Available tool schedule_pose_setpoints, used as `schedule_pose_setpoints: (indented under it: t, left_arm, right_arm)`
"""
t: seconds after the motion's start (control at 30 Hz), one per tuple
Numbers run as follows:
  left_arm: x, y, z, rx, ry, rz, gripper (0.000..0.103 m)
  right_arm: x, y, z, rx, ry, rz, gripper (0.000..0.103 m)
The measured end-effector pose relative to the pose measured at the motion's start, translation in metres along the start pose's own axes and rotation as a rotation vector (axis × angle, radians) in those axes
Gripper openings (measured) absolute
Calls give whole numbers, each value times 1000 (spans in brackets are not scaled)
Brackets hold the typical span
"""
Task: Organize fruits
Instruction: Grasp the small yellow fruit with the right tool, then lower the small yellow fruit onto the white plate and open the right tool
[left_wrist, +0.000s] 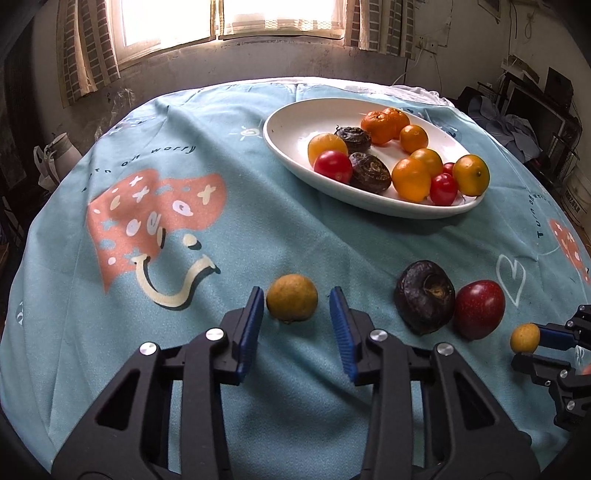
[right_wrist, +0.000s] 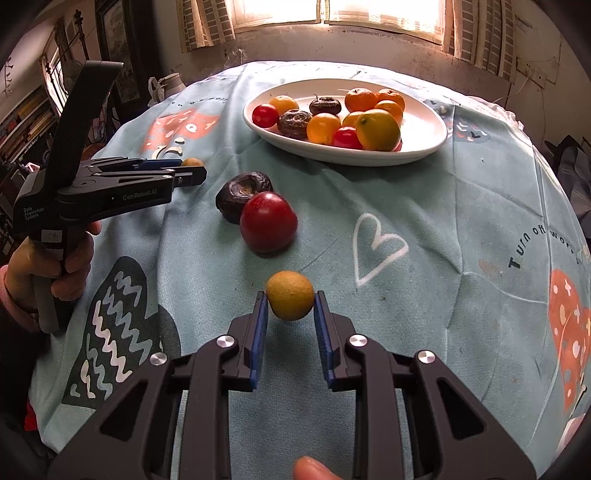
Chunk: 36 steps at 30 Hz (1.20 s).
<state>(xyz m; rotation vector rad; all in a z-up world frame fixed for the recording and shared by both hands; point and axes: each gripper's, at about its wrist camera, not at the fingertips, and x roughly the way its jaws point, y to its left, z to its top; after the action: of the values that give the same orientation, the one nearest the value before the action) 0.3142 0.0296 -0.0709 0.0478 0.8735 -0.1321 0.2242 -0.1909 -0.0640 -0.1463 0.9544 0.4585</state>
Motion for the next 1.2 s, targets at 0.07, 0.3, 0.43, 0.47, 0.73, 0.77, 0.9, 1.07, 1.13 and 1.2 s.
schedule_pose_setpoints:
  t: [0.07, 0.3, 0.43, 0.47, 0.73, 0.77, 0.9, 1.07, 1.13, 1.2]
  left_arm:
    - [3, 1, 1, -2, 8, 3, 38]
    - [7, 0, 0, 6, 16, 21, 29]
    - [3, 0, -2, -6, 12, 14, 29]
    - [1, 0, -2, -8, 7, 10, 29]
    - [-46, -10, -6, -23, -103, -105, 29]
    - [-51, -12, -6, -20, -115, -120, 29]
    - [-58, -16, 10, -37, -131, -205, 29]
    - [-43, -27, 48, -3, -143, -181, 29]
    - [-32, -31, 66, 11, -145, -172, 29]
    - [-17, -34, 84, 15, -145, -152, 29]
  right_arm:
    - [0, -1, 0, 2, -1, 0, 25]
    - [0, -3, 1, 11, -4, -2, 25]
    - [1, -5, 1, 17, -9, 12, 25]
    - [1, -5, 1, 14, -12, 20, 25]
    - [-18, 0, 6, -7, -149, 80, 25]
    - [-22, 0, 8, -3, -178, 77, 25]
    - [-31, -9, 25, 31, -280, 13, 25]
    - [-25, -36, 65, 106, -363, -43, 25]
    - [-16, -49, 82, 128, -364, -49, 25]
    - [-5, -62, 96, 147, -358, -55, 25]
